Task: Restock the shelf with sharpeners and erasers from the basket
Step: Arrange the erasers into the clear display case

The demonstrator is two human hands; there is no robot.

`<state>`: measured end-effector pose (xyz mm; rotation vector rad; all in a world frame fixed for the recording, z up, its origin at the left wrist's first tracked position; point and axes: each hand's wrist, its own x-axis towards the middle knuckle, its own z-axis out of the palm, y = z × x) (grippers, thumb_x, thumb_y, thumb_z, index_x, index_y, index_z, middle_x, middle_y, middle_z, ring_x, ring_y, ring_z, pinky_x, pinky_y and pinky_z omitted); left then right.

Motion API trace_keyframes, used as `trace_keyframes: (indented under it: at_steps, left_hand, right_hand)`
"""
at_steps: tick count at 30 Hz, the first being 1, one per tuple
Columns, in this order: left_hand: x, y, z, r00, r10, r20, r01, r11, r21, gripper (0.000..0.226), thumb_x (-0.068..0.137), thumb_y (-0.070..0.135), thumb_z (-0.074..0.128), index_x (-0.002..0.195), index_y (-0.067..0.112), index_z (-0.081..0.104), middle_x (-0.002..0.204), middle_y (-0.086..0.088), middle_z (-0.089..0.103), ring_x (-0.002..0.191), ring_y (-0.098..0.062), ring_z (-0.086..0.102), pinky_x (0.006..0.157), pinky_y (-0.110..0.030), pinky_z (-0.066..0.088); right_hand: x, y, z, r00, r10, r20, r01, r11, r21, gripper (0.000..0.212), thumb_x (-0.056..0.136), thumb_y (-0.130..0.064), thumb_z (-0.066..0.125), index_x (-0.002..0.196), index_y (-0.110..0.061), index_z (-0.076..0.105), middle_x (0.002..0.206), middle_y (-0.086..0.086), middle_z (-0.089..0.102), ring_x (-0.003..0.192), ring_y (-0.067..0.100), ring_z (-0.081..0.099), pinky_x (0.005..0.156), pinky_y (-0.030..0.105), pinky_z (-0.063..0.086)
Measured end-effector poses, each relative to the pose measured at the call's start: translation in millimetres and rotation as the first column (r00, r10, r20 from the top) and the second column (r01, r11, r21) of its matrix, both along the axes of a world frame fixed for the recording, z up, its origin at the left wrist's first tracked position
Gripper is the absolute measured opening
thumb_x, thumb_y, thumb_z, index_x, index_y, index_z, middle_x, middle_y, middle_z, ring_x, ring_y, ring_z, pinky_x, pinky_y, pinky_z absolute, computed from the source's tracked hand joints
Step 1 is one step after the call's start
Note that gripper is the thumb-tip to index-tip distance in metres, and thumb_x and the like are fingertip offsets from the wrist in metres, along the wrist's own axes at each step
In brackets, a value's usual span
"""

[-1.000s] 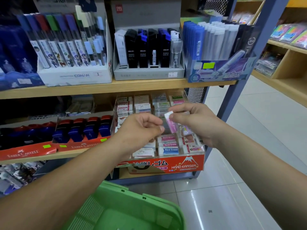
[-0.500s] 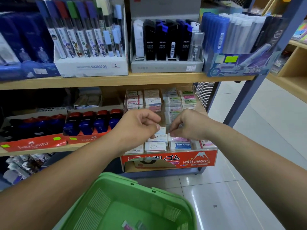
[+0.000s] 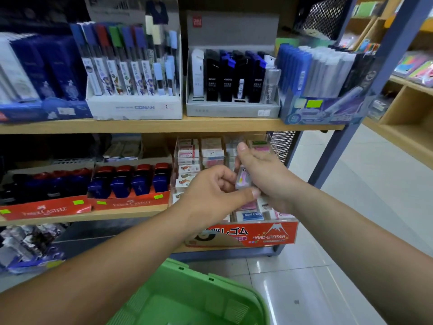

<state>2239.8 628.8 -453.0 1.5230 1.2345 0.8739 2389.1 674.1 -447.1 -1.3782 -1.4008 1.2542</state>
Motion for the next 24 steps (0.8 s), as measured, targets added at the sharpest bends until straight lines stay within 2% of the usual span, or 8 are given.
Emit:
trace_keyframes:
  at_steps: [3, 5, 7, 9, 15, 20, 22, 24]
  left_hand:
    - [1.1, -0.1, 3.0, 0.995, 0.006, 0.1, 0.003, 0.996, -0.09, 0.035, 0.082, 0.017, 0.086, 0.108, 0.006, 0.065, 0.086, -0.014, 0.075, 0.063, -0.01, 0.068, 0.051, -0.02, 0.048]
    - [-0.7, 2.6, 2.2, 0.989, 0.022, 0.147, -0.001, 0.99, -0.141, 0.029, 0.082, 0.01, 0.084, 0.106, 0.008, 0.068, 0.082, -0.009, 0.071, 0.062, -0.01, 0.061, 0.05, -0.024, 0.043]
    - [-5.5, 7.9, 1.0, 0.982, 0.032, 0.183, -0.004, 0.988, -0.152, 0.024, 0.085, 0.003, 0.078, 0.107, 0.007, 0.07, 0.083, -0.011, 0.069, 0.065, -0.014, 0.059, 0.053, -0.028, 0.042]
    - [-13.2, 12.7, 2.4, 0.983, 0.05, 0.177, -0.028, 0.991, -0.127, 0.024, 0.086, 0.0, 0.076, 0.108, 0.01, 0.073, 0.082, -0.007, 0.071, 0.068, -0.013, 0.062, 0.057, -0.03, 0.046]
    - [-17.3, 19.0, 5.8, 0.999, 0.008, 0.04, -0.007, 1.0, -0.027, 0.02, 0.087, 0.027, 0.081, 0.104, 0.019, 0.076, 0.1, -0.004, 0.076, 0.083, -0.013, 0.069, 0.066, -0.023, 0.055]
    - [-21.2, 35.0, 12.1, 0.996, -0.001, -0.092, -0.001, 1.0, -0.023, 0.032, 0.1, 0.021, 0.066, 0.128, 0.035, 0.06, 0.098, 0.001, 0.07, 0.072, -0.003, 0.067, 0.059, -0.014, 0.051]
    - [-23.2, 40.1, 11.4, 0.988, 0.051, -0.146, -0.056, 0.998, -0.027, 0.027, 0.099, 0.017, 0.065, 0.122, 0.032, 0.062, 0.102, -0.002, 0.07, 0.076, -0.01, 0.07, 0.062, -0.021, 0.057]
    - [-20.6, 43.6, 7.2, 0.976, 0.118, -0.18, -0.127, 0.991, -0.036, 0.025, 0.095, 0.012, 0.069, 0.114, 0.026, 0.062, 0.106, -0.008, 0.069, 0.079, -0.022, 0.075, 0.068, -0.033, 0.064]
  right_hand:
    - [0.7, -6.3, 6.1, 0.999, 0.009, 0.048, -0.009, 1.0, 0.009, 0.053, 0.107, -0.057, 0.041, 0.084, -0.016, 0.064, 0.077, 0.007, 0.057, 0.072, 0.02, 0.055, 0.068, 0.03, 0.045]
    - [6.2, -6.9, 7.6, 0.997, 0.011, 0.07, -0.01, 1.0, -0.016, 0.052, 0.105, -0.06, 0.044, 0.089, -0.017, 0.068, 0.077, 0.001, 0.065, 0.074, 0.017, 0.06, 0.068, 0.029, 0.045]
    - [13.7, -7.0, 8.1, 0.997, 0.069, 0.016, -0.068, 0.995, -0.072, 0.045, 0.1, -0.061, 0.056, 0.1, -0.019, 0.072, 0.082, 0.004, 0.07, 0.058, 0.021, 0.06, 0.053, 0.028, 0.045]
    - [22.5, -5.0, 7.6, 0.989, 0.144, -0.02, -0.145, 0.986, -0.078, 0.031, 0.101, -0.044, 0.065, 0.105, -0.014, 0.071, 0.085, 0.014, 0.069, 0.043, 0.019, 0.048, 0.04, 0.025, 0.036]
    - [34.4, -3.6, 11.5, 0.982, 0.19, 0.012, -0.19, 0.982, 0.002, 0.028, 0.081, -0.026, 0.085, 0.097, -0.005, 0.077, 0.064, 0.005, 0.068, 0.044, 0.017, 0.044, 0.042, 0.026, 0.035]
    - [50.6, 10.8, 18.2, 0.994, -0.089, -0.062, 0.084, 0.993, -0.079, 0.029, 0.1, -0.035, 0.067, 0.106, -0.007, 0.074, 0.081, 0.009, 0.064, 0.049, 0.016, 0.046, 0.043, 0.027, 0.037]
    - [63.4, 18.9, 18.6, 0.968, -0.196, -0.156, 0.166, 0.968, -0.187, 0.025, 0.088, -0.018, 0.056, 0.102, -0.005, 0.071, 0.078, 0.008, 0.054, 0.051, 0.019, 0.044, 0.047, 0.028, 0.037]
    - [69.2, 22.5, 17.2, 0.943, -0.222, -0.246, 0.155, 0.951, -0.266, 0.041, 0.062, -0.007, 0.049, 0.099, -0.006, 0.065, 0.079, 0.009, 0.051, 0.051, 0.023, 0.044, 0.048, 0.027, 0.041]
